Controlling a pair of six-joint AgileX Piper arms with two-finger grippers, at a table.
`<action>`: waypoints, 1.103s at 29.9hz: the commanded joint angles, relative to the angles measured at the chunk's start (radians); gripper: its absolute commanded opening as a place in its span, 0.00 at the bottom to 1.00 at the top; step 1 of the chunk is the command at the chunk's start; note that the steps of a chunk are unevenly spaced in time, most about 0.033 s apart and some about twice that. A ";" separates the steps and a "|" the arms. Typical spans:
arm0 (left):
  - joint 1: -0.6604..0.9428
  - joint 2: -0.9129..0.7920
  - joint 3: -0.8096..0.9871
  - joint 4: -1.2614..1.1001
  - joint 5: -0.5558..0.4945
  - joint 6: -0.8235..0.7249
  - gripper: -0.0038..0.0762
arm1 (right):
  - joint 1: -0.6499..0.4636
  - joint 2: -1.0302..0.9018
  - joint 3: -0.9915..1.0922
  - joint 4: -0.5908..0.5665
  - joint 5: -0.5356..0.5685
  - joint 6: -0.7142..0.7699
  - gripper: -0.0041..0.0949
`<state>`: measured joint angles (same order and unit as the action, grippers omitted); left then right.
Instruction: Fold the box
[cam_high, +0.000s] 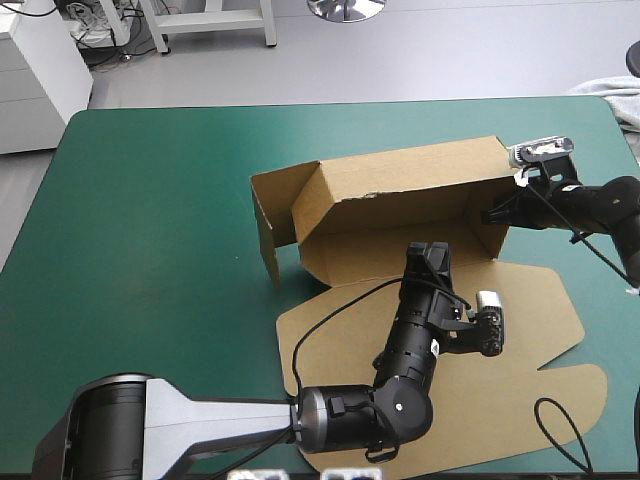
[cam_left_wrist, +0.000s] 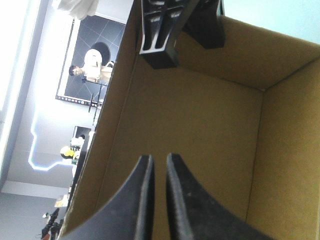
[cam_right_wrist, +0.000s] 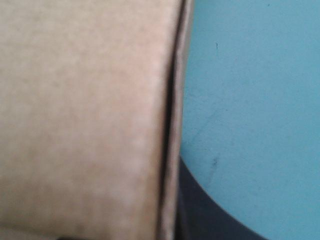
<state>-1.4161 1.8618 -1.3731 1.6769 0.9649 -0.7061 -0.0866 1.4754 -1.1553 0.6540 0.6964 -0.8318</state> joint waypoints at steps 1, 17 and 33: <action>-0.007 -0.077 -0.044 0.077 0.027 -0.050 0.04 | 0.000 -0.033 -0.037 0.028 0.000 0.016 0.03; 0.237 -0.335 -0.240 -0.198 -0.368 -0.172 0.04 | 0.000 -0.033 -0.035 -0.004 0.063 0.050 0.03; 0.740 -0.533 -0.248 -0.924 -0.373 0.277 0.04 | 0.122 -0.033 -0.041 -0.107 0.095 0.174 0.04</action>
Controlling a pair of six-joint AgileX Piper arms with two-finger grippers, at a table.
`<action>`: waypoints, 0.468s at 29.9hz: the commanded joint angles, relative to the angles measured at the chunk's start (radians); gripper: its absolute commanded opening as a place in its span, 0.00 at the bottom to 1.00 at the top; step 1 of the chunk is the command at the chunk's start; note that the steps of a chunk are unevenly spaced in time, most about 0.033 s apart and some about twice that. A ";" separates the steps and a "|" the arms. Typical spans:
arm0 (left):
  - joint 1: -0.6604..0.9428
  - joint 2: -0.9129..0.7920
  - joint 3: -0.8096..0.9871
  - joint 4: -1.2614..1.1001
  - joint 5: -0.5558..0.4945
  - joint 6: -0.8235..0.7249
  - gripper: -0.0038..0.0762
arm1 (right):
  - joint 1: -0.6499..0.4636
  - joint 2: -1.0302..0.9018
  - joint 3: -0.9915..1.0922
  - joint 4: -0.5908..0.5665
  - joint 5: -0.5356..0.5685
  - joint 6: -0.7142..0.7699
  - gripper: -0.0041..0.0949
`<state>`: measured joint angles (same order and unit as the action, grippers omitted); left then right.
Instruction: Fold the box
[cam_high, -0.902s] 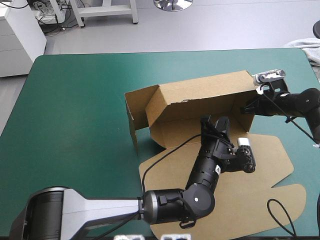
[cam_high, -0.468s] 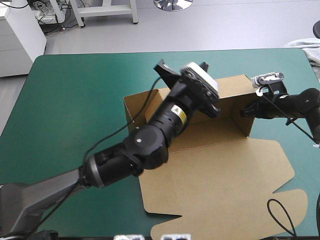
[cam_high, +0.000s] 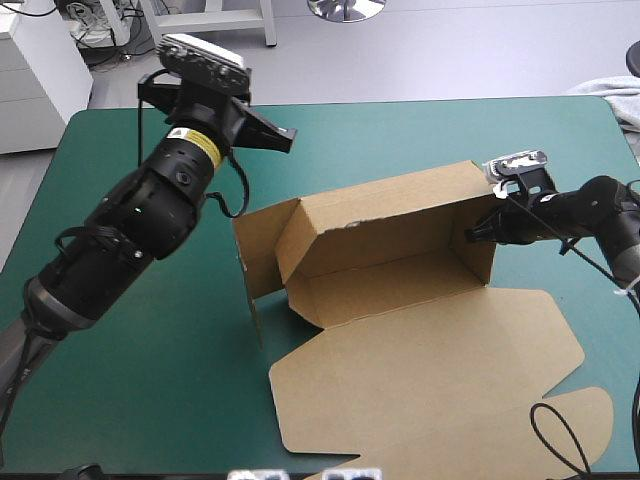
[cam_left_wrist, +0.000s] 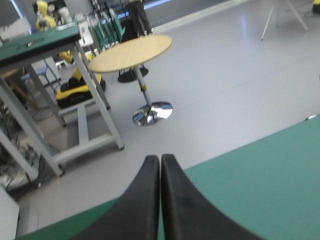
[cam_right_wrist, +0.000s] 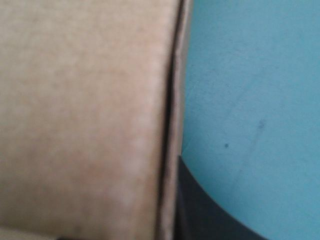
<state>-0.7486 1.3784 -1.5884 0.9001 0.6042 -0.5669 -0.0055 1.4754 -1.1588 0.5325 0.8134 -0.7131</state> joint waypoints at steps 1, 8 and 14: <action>0.108 -0.051 -0.033 -0.194 0.005 0.179 0.04 | 0.061 -0.033 -0.048 0.003 -0.022 0.073 0.04; 0.337 -0.070 -0.030 -0.385 0.096 0.302 0.04 | 0.184 -0.032 -0.230 -0.151 0.077 0.323 0.04; 0.539 -0.070 -0.030 -0.588 0.151 0.441 0.04 | 0.211 0.017 -0.448 -0.210 0.336 0.474 0.04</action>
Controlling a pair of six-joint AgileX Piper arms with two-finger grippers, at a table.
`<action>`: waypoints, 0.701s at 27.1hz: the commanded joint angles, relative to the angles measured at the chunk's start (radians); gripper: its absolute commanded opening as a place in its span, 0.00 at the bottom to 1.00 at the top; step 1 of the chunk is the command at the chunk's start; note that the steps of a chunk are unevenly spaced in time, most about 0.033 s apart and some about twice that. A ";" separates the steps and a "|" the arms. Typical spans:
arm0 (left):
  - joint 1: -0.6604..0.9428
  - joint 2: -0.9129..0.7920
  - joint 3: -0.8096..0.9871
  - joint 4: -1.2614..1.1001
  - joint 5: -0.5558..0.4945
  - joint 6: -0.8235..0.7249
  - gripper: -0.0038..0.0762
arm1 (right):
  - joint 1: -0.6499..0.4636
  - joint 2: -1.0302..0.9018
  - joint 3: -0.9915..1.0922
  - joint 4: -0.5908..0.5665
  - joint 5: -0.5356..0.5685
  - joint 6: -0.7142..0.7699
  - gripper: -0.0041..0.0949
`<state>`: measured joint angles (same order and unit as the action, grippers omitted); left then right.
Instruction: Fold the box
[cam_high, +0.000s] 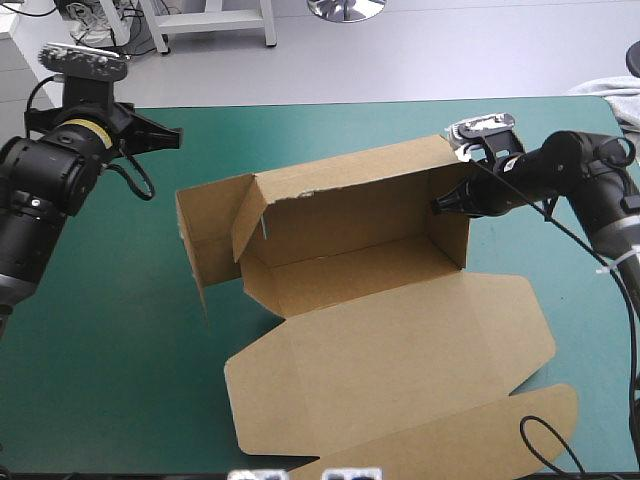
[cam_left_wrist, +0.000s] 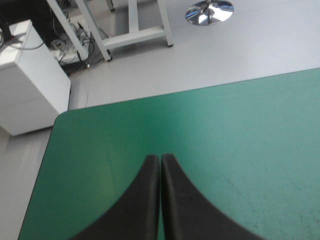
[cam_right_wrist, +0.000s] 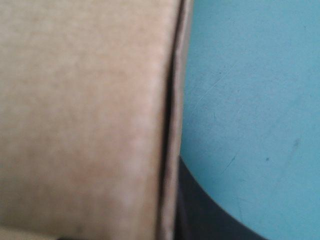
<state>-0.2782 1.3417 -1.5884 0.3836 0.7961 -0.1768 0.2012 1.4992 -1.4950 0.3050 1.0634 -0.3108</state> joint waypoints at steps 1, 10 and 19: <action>0.092 -0.033 -0.030 -0.093 -0.035 0.061 0.04 | 0.004 0.006 -0.147 0.012 0.127 0.090 0.04; 0.250 -0.033 0.005 -0.163 0.036 0.137 0.04 | 0.071 0.038 -0.163 -0.032 0.192 0.247 0.04; 0.280 -0.033 0.086 -0.195 0.037 0.160 0.04 | 0.187 0.003 0.082 -0.066 0.191 0.321 0.04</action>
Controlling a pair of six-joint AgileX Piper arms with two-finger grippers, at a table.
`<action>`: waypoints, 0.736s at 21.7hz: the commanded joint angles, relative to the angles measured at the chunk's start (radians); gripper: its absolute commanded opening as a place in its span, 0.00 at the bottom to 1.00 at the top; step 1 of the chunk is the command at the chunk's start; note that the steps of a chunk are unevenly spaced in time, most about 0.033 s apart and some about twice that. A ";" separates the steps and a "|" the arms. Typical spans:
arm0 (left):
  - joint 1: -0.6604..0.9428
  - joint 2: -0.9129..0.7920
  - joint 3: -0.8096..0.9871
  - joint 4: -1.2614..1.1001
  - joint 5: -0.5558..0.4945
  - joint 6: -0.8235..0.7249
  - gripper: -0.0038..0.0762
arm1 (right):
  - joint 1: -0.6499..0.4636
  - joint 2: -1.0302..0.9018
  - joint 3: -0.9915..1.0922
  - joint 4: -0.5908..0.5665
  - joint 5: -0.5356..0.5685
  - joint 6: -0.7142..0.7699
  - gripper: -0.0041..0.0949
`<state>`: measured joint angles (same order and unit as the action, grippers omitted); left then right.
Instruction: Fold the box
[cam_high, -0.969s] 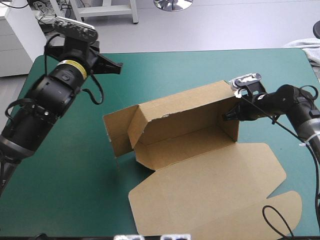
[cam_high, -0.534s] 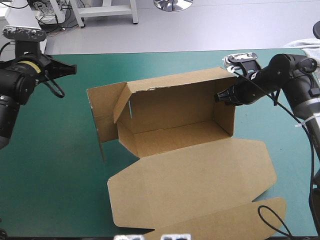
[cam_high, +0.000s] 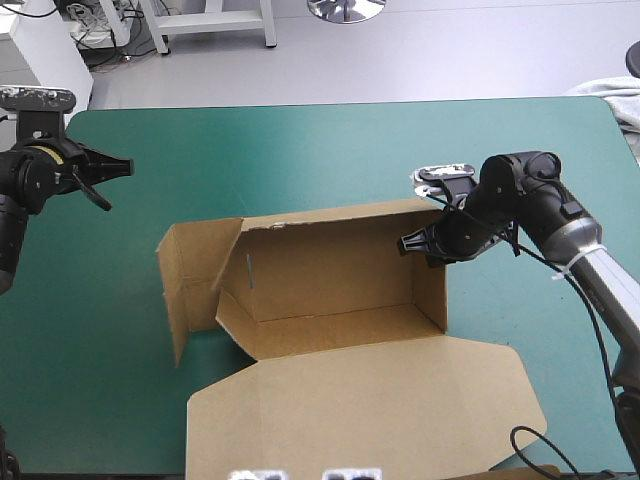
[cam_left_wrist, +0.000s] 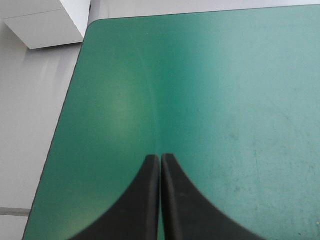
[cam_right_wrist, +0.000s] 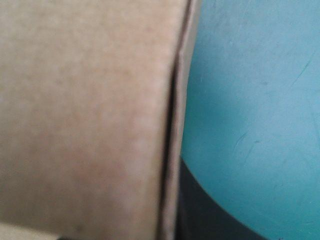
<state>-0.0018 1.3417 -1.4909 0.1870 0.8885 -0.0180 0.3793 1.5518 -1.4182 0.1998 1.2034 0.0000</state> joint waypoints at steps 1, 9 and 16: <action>0.003 -0.033 -0.002 -0.005 -0.055 0.004 0.04 | 0.009 -0.042 0.008 -0.013 0.051 0.010 0.04; 0.003 -0.033 -0.002 -0.142 -0.046 0.060 0.04 | 0.009 0.054 0.005 -0.088 -0.185 -0.067 0.04; 0.003 -0.033 -0.002 -0.144 -0.023 0.060 0.04 | 0.009 0.119 0.005 -0.097 -0.321 -0.076 0.26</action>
<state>0.0027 1.3417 -1.4685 0.0476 0.9073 0.0429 0.3881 1.6986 -1.4012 0.1398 0.8703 -0.0536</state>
